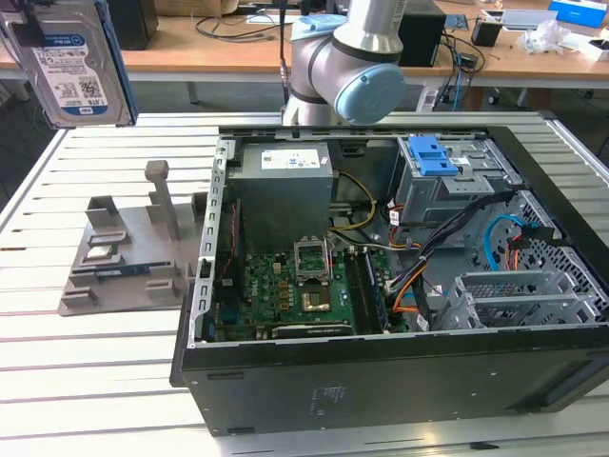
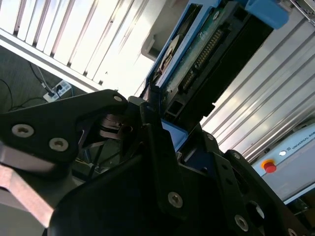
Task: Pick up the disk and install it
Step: 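Pick up the disk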
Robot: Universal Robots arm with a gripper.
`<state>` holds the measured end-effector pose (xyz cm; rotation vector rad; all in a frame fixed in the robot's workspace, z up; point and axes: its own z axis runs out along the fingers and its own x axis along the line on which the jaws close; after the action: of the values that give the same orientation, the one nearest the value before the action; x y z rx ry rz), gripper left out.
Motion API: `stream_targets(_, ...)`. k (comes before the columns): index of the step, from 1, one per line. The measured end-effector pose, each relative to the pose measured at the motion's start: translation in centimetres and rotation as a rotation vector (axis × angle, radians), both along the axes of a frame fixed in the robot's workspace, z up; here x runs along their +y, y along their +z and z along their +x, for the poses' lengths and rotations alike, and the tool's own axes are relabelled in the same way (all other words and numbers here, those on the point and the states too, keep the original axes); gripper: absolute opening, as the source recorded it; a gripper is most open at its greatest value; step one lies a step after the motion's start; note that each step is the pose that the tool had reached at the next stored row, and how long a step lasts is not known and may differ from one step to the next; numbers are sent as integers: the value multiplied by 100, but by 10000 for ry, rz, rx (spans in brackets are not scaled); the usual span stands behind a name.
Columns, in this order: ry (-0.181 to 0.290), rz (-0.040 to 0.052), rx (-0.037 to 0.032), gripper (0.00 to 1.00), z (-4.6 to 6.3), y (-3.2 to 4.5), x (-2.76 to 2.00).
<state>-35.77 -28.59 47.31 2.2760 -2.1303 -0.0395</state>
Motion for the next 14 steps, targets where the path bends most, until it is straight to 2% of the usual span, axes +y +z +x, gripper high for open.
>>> stream_targets(4, 0, 0, 0, 37, 0, 93, 3)
stream_targets(9, 0, 0, 1, 37, 0, 247, 4)
stream_targets(14, 0, 0, 0, 37, 0, 356, 4)
